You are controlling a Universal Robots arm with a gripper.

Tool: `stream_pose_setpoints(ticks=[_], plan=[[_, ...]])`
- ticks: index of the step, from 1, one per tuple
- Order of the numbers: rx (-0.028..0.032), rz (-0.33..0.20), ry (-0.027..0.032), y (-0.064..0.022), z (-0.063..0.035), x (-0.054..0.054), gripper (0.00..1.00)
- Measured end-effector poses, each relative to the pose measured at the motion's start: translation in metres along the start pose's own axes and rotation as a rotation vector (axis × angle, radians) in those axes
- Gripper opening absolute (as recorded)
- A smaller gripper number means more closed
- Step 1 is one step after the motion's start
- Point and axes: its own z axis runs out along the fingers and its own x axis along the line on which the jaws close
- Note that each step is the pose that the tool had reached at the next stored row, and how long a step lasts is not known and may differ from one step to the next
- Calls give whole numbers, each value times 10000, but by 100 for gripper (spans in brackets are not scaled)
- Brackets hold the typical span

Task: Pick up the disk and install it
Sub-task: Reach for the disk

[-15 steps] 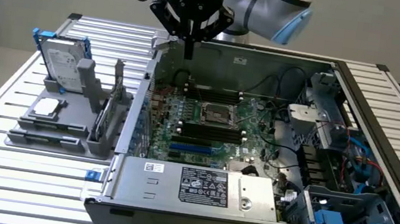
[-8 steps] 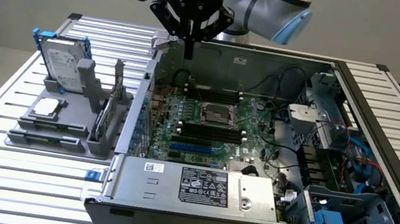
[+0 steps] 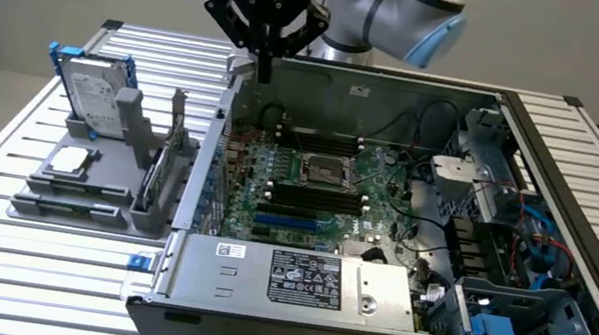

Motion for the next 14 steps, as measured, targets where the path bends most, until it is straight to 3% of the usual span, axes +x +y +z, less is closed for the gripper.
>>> stream_pose_setpoints(ticks=[14], plan=[[10, -1, -1, 135, -1, 649, 11]])
